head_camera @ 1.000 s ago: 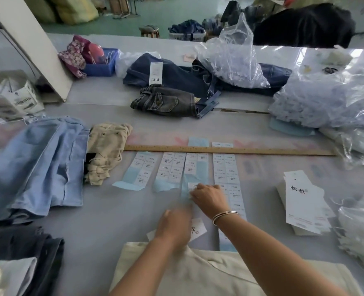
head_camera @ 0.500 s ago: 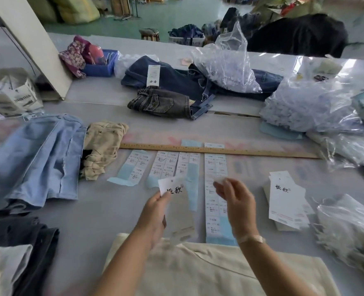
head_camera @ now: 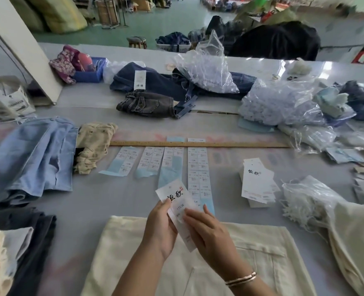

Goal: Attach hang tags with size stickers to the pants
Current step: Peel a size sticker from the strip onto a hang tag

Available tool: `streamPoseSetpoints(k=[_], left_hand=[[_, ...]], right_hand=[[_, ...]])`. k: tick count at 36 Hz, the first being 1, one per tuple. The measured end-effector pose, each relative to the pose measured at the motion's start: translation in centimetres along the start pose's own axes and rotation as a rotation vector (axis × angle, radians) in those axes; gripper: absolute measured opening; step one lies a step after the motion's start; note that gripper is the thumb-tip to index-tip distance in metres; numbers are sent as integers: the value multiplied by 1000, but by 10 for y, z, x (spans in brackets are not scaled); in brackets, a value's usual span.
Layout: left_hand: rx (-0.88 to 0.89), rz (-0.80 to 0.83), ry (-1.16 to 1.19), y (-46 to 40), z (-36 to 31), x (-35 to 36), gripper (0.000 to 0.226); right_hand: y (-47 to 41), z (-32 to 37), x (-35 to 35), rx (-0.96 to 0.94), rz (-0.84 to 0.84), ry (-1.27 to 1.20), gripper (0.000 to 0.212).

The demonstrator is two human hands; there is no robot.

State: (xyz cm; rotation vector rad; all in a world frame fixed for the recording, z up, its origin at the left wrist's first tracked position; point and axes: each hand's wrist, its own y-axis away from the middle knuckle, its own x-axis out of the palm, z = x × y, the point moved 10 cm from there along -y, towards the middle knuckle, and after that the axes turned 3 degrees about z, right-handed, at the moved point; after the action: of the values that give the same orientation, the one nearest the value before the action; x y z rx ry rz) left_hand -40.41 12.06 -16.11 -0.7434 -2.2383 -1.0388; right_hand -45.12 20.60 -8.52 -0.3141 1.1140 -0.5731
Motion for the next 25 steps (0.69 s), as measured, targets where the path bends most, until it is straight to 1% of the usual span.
streamPoseSetpoints(k=[2,4,7,9,13,15,16,18,19,21,23,25], left_hand=[[-23,-4,-35,4,6,1,31],[-28,-2,-96,6,12,2,25],[-26,-28,-221,5,25,-1,19],[-36,-81,-264,1,37,-7,22],[19,-221,-294,-9,52,-20,17],[28,-273,-305,-13,60,-27,14],[14,-286,-327,-14,66,-31,12],[-23,-277,-388,-17,80,-35,10],[-47,-262,-411,-17,89,-36,10],[-100,-219,-479,-19,108,-37,10],[-169,-163,-548,-20,129,-34,11],[-221,-110,-607,-20,147,-29,12]], right_hand=[[5,0,0,-15,27,36,27],[11,1,-1,-29,54,64,22],[19,-1,-10,-20,91,125,21],[28,-2,-14,-26,146,195,23],[63,-11,-8,-47,346,287,30],[84,-20,-9,-65,411,293,23],[92,-27,-14,-54,408,277,17],[103,-56,-32,26,337,266,7],[106,-75,-43,101,299,276,8],[111,-122,-64,298,246,298,19],[118,-173,-82,514,258,332,23],[124,-218,-94,690,299,344,17]])
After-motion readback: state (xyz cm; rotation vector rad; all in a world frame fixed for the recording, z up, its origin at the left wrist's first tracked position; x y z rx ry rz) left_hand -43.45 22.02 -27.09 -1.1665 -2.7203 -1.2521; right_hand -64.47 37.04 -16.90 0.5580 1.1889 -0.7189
